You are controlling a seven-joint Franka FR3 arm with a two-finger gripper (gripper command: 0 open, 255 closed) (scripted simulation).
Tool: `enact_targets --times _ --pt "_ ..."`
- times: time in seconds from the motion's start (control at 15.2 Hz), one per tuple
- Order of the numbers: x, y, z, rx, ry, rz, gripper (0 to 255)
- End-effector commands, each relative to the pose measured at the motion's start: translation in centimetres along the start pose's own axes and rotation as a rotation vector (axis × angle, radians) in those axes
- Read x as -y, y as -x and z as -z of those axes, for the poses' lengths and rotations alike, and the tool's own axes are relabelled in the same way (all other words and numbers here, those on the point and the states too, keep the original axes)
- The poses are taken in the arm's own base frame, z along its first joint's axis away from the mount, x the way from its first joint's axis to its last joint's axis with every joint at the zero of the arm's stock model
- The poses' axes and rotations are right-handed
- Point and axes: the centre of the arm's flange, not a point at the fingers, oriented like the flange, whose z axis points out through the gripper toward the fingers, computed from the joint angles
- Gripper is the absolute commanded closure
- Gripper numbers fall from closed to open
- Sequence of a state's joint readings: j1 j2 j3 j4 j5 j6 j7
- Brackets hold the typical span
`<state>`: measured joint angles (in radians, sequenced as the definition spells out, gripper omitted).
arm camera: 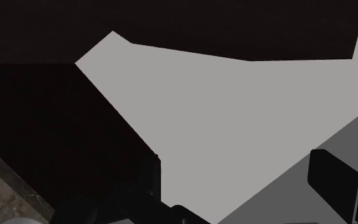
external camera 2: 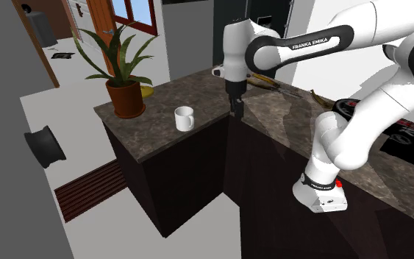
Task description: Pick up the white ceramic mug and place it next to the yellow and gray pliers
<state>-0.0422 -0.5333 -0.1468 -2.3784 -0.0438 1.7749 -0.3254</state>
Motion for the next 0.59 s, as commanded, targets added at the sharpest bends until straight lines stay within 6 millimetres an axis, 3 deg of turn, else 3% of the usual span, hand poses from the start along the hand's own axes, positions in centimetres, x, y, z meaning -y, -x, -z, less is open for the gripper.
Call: enact_targets --times 0.0,0.53 --pt "-2.2 -1.4 -0.6 -0.008 0.004 0.006 0" --pt "-10.5 -6.5 -3.4 -0.037 0.015 0.028 0"
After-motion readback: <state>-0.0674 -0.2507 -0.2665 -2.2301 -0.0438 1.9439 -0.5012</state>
